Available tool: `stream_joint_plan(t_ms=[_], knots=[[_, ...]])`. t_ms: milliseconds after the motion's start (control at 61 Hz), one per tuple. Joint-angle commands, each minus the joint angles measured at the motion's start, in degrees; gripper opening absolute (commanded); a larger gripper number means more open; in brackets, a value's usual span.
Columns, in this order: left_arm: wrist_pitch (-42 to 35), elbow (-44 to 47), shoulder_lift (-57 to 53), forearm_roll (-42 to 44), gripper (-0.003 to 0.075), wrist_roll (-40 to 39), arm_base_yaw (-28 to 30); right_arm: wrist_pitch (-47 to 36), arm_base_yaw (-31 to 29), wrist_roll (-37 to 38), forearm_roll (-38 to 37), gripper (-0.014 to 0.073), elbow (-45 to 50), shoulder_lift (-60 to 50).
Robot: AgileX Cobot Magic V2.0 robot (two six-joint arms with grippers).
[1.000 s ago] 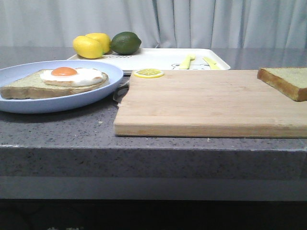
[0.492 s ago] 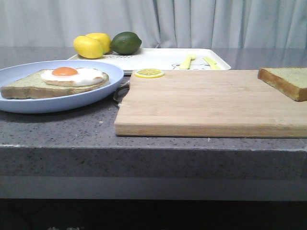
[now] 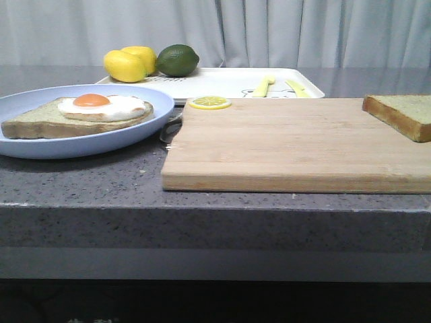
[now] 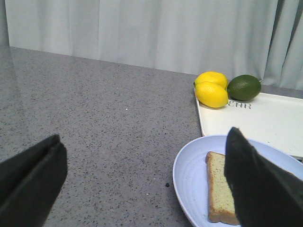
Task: Place bread and move sandwich to tray
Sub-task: 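Lower the right gripper and grasp the bread slice by its edge, then lift the bread slice and carry it over the egg toast on the plate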
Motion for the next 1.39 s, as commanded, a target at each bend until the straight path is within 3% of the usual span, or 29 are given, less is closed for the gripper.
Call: stream_joint_plan(t_ms=[0,213,311,492,672,852,934,1016,1098,1377], knots=[[-5.01,-1.83,0.52,-0.56,0.0671,-0.3,0.16,-2.52,-0.1,0.16,0.05,0.0643,-4.03,1.62],[-5.01,-1.83,0.52,-0.56,0.0671,-0.3,0.16,8.48,-1.09,0.21,-1.84,0.0643,-14.92,12.28],[-5.01,-1.83,0.52,-0.56,0.0671,-0.3,0.05,12.8,-4.72,0.75,-2.57,0.0643,-20.28,19.37],[-5.01,-1.83,0.52,-0.56,0.0671,-0.3,-2.02,13.23,-13.31,0.75,-3.04,0.0643,-25.56,30.37],[-5.01,-1.83,0.52,-0.56,0.0671,-0.3,-3.0,17.15,-18.18,0.75,-0.33,0.0643,-29.6,40.08],[-5.01,-1.83,0.52,-0.56,0.0671,-0.3,-3.0,19.42,-23.34,-4.39,9.99,0.0643,-33.66,48.36],[-5.01,-1.83,0.52,-0.56,0.0671,-0.3,-3.0,22.57,-25.75,-12.4,18.33,0.0643,-35.49,51.78],[-5.01,-1.83,0.52,-0.56,0.0671,-0.3,-3.0,28.66,-28.59,-24.48,31.87,0.0643,-37.72,56.15],[-5.01,-1.83,0.52,-0.56,0.0671,-0.3,-3.0,33.35,-29.96,-30.12,37.69,0.0643,-39.33,59.59],[-5.01,-1.83,0.52,-0.56,0.0671,-0.3,-3.0,37.23,-30.26,-32.24,40.37,0.0643,-40.23,65.74]])
